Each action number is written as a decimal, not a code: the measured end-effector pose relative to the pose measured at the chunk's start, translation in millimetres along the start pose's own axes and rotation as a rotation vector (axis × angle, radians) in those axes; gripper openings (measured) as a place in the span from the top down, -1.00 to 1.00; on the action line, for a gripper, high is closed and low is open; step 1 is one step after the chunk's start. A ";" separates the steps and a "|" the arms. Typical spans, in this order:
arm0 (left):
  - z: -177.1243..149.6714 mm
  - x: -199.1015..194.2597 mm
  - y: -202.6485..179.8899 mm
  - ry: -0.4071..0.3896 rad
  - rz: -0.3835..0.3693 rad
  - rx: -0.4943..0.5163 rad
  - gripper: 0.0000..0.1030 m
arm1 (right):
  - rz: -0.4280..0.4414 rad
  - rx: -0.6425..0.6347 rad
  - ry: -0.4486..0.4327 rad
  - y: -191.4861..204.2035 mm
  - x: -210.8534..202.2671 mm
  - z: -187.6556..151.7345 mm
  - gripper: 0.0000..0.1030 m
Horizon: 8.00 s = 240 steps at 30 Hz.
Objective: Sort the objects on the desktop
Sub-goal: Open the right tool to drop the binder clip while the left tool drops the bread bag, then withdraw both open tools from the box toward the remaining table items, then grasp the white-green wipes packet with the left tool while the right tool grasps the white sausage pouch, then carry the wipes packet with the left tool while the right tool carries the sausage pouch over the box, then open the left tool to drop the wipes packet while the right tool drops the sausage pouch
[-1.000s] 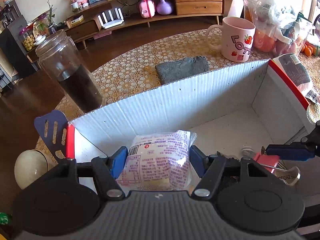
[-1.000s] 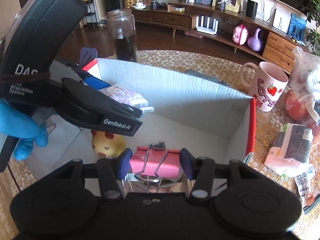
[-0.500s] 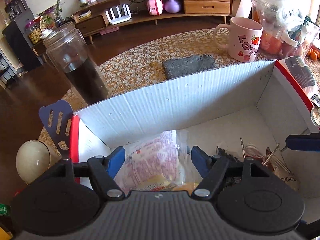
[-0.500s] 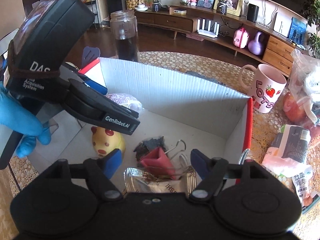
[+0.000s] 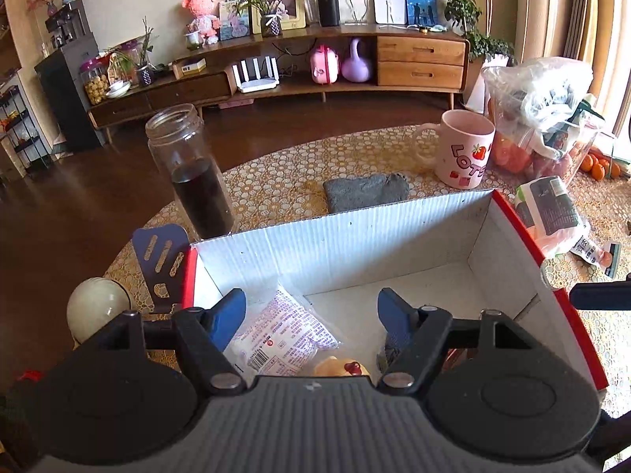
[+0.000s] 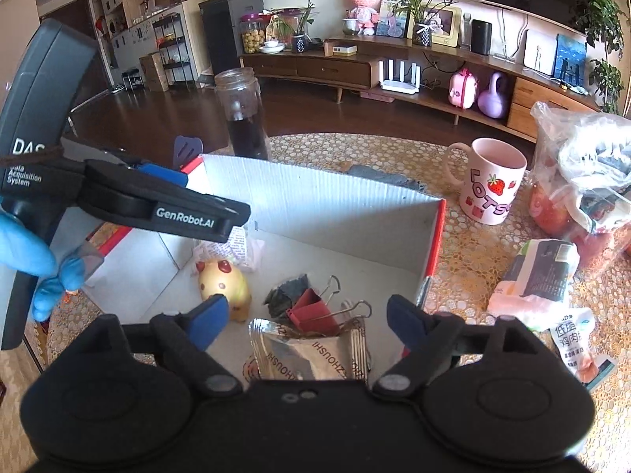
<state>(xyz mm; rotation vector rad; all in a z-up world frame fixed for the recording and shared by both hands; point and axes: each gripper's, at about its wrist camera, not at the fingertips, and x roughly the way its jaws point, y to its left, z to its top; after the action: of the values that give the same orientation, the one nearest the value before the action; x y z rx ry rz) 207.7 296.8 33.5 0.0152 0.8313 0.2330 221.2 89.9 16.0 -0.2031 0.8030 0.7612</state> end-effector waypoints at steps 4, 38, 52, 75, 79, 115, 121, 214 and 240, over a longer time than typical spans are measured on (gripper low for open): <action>-3.1 -29.2 -9.1 -0.050 -0.014 -0.020 -0.42 | 0.000 -0.007 -0.035 -3.6 -23.6 -4.1 -0.74; -74.0 -135.7 -188.6 -0.127 -0.184 0.080 -0.70 | -0.132 0.046 -0.165 -102.1 -178.3 -140.6 -1.00; -8.1 -55.2 -245.0 -0.081 -0.252 0.146 -1.00 | -0.227 0.023 -0.127 -180.8 -124.3 -139.3 -0.99; 86.6 123.9 -299.8 0.167 -0.132 0.198 -0.99 | -0.217 -0.028 -0.054 -259.8 27.0 -90.3 -0.99; 85.8 137.1 -301.6 0.190 -0.120 0.205 -0.99 | -0.208 -0.068 -0.030 -259.0 43.4 -86.4 -0.98; 69.2 122.1 -297.0 0.230 -0.191 0.173 0.49 | -0.155 0.073 -0.057 -270.5 23.1 -90.8 0.12; 59.3 97.0 -300.2 0.220 -0.218 0.197 0.50 | -0.150 0.095 -0.054 -267.9 2.8 -103.6 0.13; -9.7 0.4 30.0 0.084 -0.092 -0.176 0.78 | 0.018 -0.068 0.191 10.7 48.0 15.8 0.32; -28.9 -49.3 -3.3 0.050 -0.067 -0.141 0.77 | 0.061 -0.125 0.075 9.2 -9.6 -4.9 -0.51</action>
<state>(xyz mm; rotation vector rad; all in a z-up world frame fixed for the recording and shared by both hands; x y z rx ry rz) 155.1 280.9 49.6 -0.1507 0.8617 0.2296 207.8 89.3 20.5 -0.3224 0.8361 0.8659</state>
